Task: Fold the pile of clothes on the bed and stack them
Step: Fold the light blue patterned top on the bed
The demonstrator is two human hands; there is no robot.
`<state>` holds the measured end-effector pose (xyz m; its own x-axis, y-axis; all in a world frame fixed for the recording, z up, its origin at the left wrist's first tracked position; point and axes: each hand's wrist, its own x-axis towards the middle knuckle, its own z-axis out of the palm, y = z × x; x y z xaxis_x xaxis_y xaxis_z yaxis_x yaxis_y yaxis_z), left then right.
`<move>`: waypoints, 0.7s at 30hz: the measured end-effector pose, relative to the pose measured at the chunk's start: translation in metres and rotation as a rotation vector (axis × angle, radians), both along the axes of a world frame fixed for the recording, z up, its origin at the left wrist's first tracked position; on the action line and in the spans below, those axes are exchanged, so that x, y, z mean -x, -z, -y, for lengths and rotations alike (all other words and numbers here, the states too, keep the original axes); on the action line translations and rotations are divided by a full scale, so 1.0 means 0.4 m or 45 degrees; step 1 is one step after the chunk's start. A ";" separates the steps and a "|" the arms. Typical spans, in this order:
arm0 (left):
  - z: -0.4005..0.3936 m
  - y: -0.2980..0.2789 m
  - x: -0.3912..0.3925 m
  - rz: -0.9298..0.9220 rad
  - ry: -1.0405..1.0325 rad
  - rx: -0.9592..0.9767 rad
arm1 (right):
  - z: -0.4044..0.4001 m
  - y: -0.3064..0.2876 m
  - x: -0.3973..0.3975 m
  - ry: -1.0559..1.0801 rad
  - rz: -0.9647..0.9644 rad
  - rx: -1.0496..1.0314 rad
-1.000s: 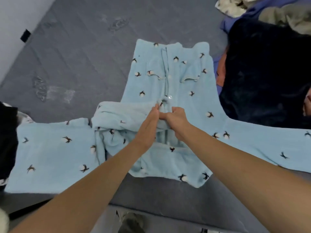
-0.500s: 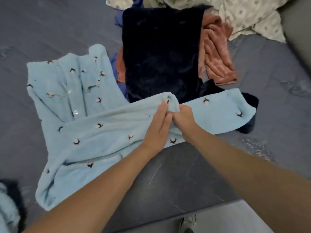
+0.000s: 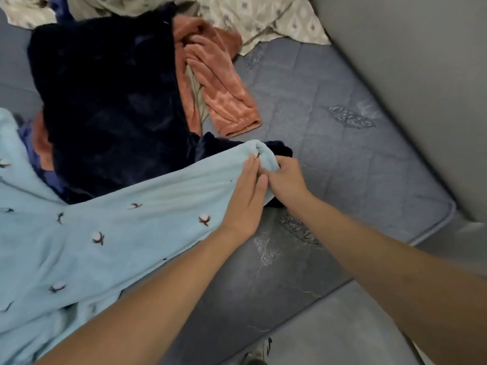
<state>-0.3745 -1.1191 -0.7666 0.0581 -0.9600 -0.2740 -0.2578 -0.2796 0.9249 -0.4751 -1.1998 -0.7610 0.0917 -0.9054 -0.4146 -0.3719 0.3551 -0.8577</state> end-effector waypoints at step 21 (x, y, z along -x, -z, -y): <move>-0.060 0.089 -0.192 1.138 0.369 0.268 | 0.004 0.067 0.008 -0.630 -1.188 1.261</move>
